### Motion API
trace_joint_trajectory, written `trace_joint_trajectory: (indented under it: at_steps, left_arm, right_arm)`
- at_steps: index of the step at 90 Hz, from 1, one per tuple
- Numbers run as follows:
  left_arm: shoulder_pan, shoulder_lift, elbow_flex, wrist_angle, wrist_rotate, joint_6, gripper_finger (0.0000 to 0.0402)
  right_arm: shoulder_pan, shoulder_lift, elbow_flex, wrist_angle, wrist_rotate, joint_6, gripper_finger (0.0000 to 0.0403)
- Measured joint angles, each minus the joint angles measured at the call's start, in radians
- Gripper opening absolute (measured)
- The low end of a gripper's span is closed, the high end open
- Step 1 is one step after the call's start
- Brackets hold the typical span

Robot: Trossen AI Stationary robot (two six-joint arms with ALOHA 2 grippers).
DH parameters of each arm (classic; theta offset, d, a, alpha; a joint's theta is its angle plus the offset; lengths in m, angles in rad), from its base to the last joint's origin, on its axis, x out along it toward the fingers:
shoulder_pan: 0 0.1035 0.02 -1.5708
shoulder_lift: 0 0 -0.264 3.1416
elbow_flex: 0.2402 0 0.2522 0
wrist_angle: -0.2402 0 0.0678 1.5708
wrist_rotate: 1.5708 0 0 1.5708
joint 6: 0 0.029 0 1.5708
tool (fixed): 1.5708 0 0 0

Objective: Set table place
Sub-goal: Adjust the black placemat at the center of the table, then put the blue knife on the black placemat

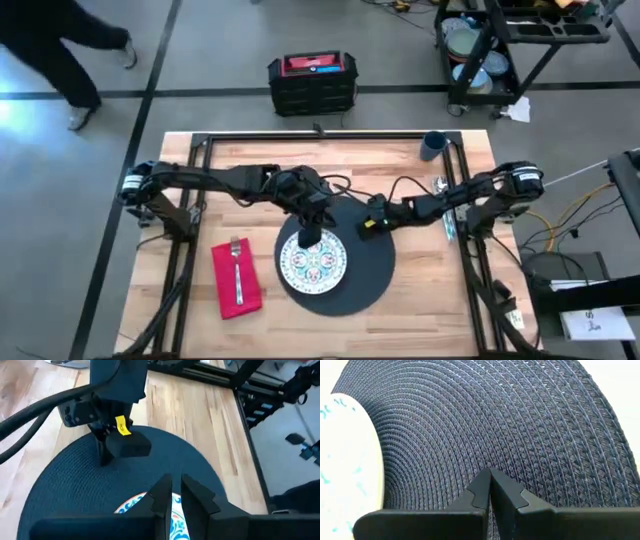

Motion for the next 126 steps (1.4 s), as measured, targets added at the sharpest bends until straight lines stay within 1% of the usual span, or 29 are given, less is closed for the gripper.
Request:
trace_joint_trajectory:
  at_steps: [12, 24, 41, 47, 55, 64, 72, 78, 85, 95, 110, 126]
  left_arm:
    - [0.011, 0.000, 0.000, 0.001, -0.004, 0.006, 0.0023]
    - [0.021, 0.000, 0.000, 0.003, -0.008, 0.018, 0.0023]
    - [0.025, 0.000, 0.000, 0.005, -0.009, 0.014, 0.0023]
    - [0.025, 0.000, 0.000, 0.007, -0.009, 0.008, 0.0023]
    - [0.025, 0.000, 0.000, 0.006, -0.011, -0.009, 0.0023]
    - [0.025, 0.000, 0.000, 0.007, -0.043, -0.017, 0.0023]
    - [0.025, 0.000, 0.000, 0.007, -0.085, -0.034, 0.0022]
    - [0.025, 0.000, 0.000, 0.007, -0.115, -0.048, 0.0022]
    - [0.025, 0.000, 0.000, 0.008, -0.146, -0.063, 0.0022]
    - [0.025, 0.000, 0.000, 0.009, -0.168, -0.089, 0.0022]
    - [0.025, 0.000, 0.000, 0.013, -0.196, -0.142, 0.0022]
    - [0.025, 0.000, 0.000, 0.015, -0.201, -0.179, 0.0022]
  right_arm:
    - [0.019, 0.000, 0.000, 0.001, 0.019, 0.013, 0.0000]
    - [0.023, -0.015, 0.000, -0.015, 0.017, 0.012, 0.0000]
    - [0.026, -0.110, -0.009, -0.101, 0.042, -0.031, 0.0000]
    - [0.025, -0.144, -0.011, -0.152, 0.065, -0.047, 0.0000]
    - [0.025, -0.192, -0.012, -0.226, 0.068, -0.065, 0.0000]
    - [0.026, -0.252, -0.012, -0.284, 0.068, -0.088, 0.0000]
    - [0.026, -0.301, -0.012, -0.286, 0.064, -0.119, 0.0000]
    - [0.026, -0.321, -0.011, -0.288, 0.037, -0.145, 0.0000]
    - [0.026, -0.320, -0.013, -0.321, 0.025, -0.157, 0.0000]
    - [0.033, -0.273, -0.039, -0.353, 0.015, -0.154, 0.0000]
    - [0.074, -0.212, -0.052, -0.299, 0.012, -0.155, 0.0000]
    - [0.111, -0.186, -0.057, -0.200, -0.014, -0.150, 0.0000]
